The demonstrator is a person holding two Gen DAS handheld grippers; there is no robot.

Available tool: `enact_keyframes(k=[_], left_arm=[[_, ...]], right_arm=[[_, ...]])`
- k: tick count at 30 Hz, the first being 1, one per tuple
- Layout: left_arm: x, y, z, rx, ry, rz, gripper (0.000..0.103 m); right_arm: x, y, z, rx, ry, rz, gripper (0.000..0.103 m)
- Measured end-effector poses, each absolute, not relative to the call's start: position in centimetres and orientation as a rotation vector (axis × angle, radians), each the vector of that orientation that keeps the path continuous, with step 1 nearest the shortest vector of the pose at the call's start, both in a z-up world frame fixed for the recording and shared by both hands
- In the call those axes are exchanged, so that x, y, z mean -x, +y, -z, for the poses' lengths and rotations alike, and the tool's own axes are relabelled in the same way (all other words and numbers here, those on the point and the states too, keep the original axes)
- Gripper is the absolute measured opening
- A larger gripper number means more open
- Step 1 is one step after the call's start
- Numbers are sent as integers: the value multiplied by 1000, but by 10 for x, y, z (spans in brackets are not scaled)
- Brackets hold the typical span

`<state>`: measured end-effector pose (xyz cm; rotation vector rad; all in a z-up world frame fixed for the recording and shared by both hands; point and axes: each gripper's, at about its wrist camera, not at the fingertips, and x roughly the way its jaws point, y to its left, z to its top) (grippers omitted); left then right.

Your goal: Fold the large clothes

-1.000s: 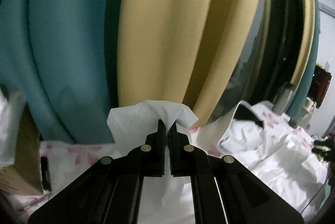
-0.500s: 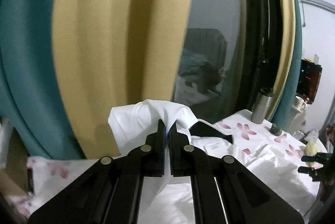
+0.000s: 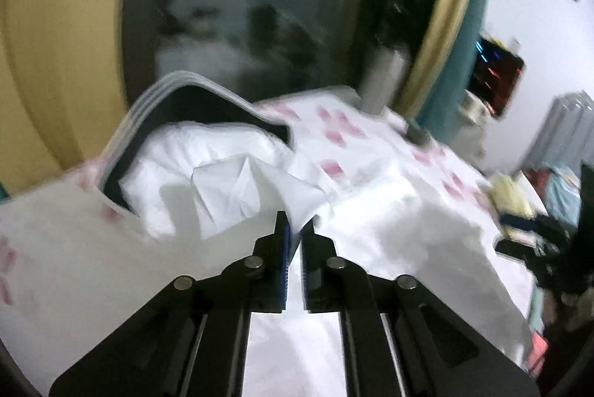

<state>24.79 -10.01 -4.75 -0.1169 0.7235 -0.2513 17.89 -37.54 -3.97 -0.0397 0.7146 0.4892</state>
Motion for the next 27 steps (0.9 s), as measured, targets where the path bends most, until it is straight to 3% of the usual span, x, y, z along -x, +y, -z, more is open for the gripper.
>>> enact_keyframes(k=[2, 3, 7, 14, 19, 27], left_arm=[[-244, -110, 66, 145, 794, 314, 50], [-241, -113, 72, 152, 815, 331, 53], [-218, -99, 78, 266, 879, 373, 54], [-177, -13, 55, 252, 780, 202, 55], [-178, 48, 79, 330, 810, 102, 55], [-171, 81, 100, 374, 844, 96, 55]], right_arm=[[-179, -377, 44, 44, 726, -475, 61], [-180, -377, 47, 48, 734, -470, 61], [-181, -375, 55, 49, 753, -484, 61], [-203, -346, 58, 98, 783, -497, 61], [-229, -292, 47, 153, 763, -652, 61], [-296, -203, 45, 217, 827, -829, 61]])
